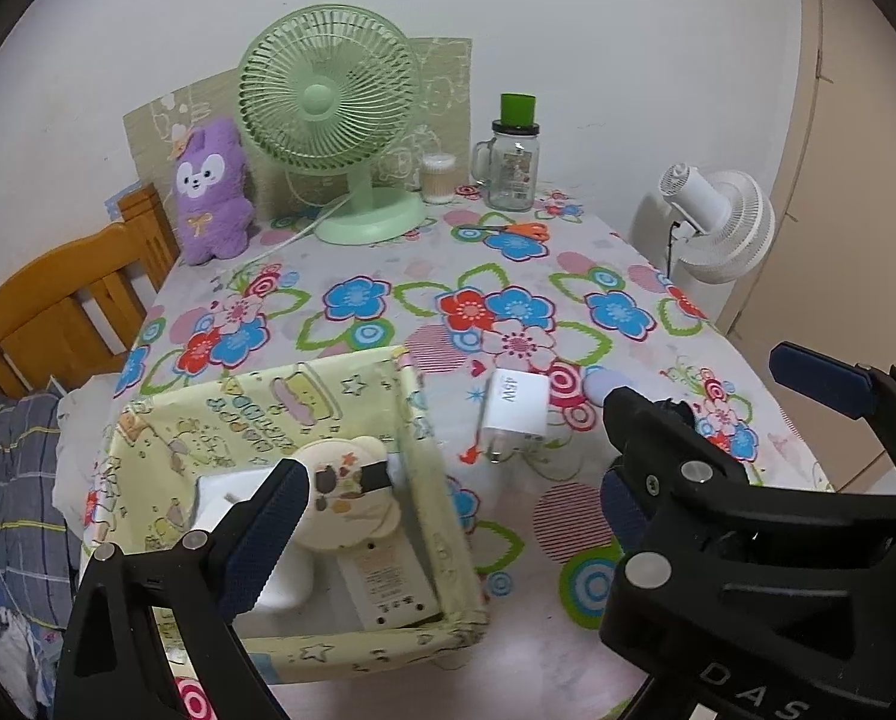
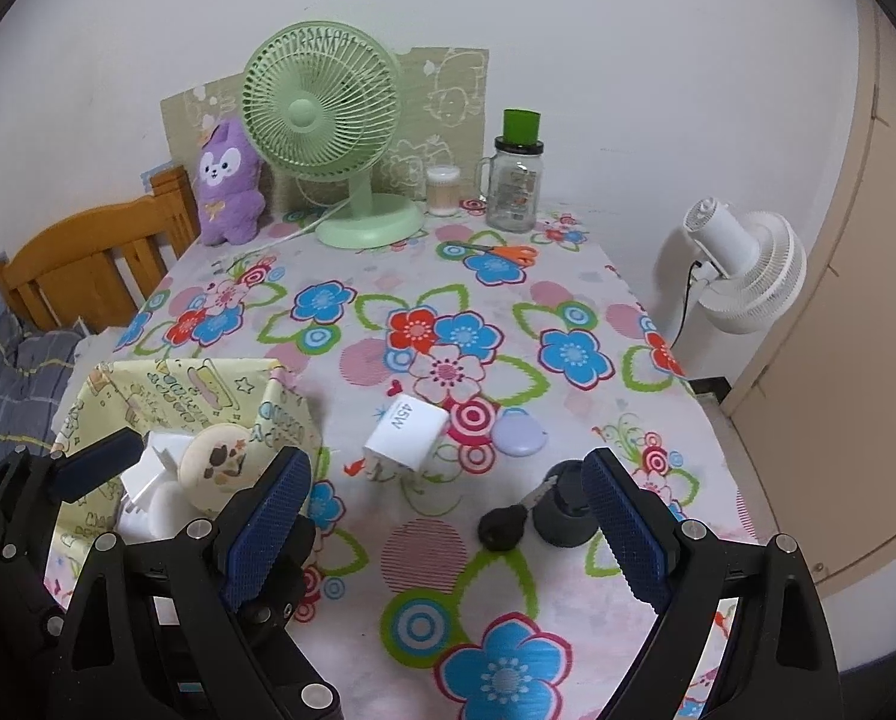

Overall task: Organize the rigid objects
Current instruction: 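Withdraw both grippers from the gift box back over the table items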

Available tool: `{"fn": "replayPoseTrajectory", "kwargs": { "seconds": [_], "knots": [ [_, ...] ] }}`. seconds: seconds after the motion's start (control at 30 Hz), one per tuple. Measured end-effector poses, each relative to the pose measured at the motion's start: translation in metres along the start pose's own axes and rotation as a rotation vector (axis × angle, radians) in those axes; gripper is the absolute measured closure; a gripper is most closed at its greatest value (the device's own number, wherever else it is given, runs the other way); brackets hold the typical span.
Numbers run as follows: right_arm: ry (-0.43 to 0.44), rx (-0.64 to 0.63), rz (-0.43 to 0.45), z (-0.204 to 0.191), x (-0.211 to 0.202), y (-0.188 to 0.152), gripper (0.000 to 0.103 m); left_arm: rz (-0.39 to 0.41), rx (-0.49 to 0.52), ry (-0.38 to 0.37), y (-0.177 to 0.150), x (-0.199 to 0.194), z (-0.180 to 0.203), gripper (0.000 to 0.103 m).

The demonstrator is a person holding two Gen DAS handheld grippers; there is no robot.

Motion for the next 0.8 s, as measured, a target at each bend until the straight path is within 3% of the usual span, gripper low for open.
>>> {"fn": "replayPoseTrajectory", "kwargs": {
  "seconds": [0.8],
  "knots": [
    [-0.024, 0.030, 0.022, 0.056, -0.005, -0.003, 0.009, 0.018, 0.011, -0.028, 0.010, 0.009, 0.053, 0.004]
  ]
}}
Point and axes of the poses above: each gripper's, at about its wrist camera, not at the fingertips, and x roughly the way its jaws point, z to its right, y to its top, the point moved 3 cm from there along x, roughly the way its jaws point, and after that the axes turned 3 degrees about x, right-handed, at the moved point
